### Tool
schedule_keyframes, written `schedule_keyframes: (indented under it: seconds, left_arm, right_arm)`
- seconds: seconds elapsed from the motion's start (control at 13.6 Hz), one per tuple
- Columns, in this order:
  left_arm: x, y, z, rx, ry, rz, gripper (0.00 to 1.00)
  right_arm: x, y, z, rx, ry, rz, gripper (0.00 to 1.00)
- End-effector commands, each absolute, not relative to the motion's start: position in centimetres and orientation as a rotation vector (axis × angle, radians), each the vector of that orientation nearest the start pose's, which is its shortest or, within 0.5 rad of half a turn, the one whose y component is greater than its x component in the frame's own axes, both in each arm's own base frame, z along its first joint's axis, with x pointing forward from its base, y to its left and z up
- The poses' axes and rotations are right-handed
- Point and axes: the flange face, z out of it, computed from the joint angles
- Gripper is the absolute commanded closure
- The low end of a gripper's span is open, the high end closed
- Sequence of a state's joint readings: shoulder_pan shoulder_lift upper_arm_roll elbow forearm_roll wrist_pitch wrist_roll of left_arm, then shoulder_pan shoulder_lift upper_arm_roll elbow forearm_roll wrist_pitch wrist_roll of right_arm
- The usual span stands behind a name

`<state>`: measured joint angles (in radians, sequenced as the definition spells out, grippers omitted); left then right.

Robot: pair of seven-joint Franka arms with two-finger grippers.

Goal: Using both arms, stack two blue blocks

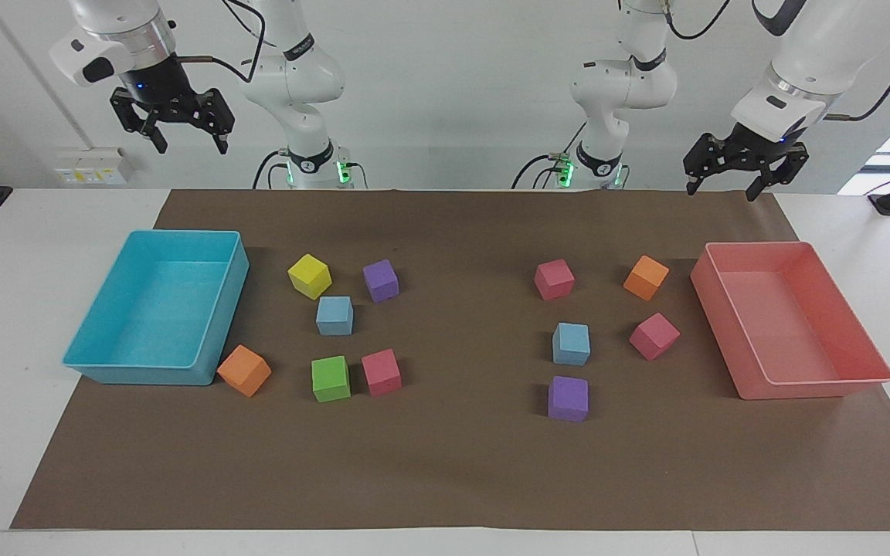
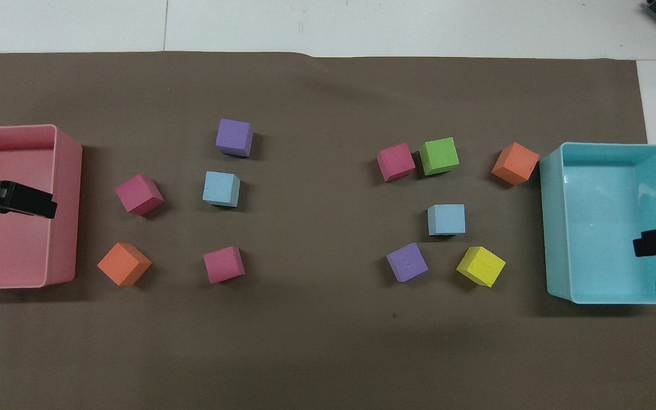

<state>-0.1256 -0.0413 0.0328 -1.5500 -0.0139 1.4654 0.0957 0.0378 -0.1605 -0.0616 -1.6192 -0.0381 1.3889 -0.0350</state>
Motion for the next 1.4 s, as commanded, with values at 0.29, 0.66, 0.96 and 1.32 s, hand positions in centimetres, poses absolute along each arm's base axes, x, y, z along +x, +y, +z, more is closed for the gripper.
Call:
schedule_keyframes:
  seconds: [0.29,0.66,0.96,1.32]
  left_arm:
    - [52.4,-4.7,65.4,-3.144,0.297,0.063,0.0]
    - [52.4,-4.7,65.4,-3.144,0.297,0.063,0.0]
    - [52.4,-4.7,65.4,-3.144,0.297,0.063,0.0]
    - [52.4,-4.7,65.4,-3.144,0.297,0.063,0.0]
  right_arm:
    - [49.1,0.1,64.0,-3.172,-0.083,0.057,0.0]
    - [50.4,1.9,61.4,-3.176,-0.117,0.014,0.0]
    - [52.2,5.0,57.3,-3.157,-0.181,0.028,0.0]
    - [55.3,7.7,51.5,-3.16,-0.048,0.045,0.0]
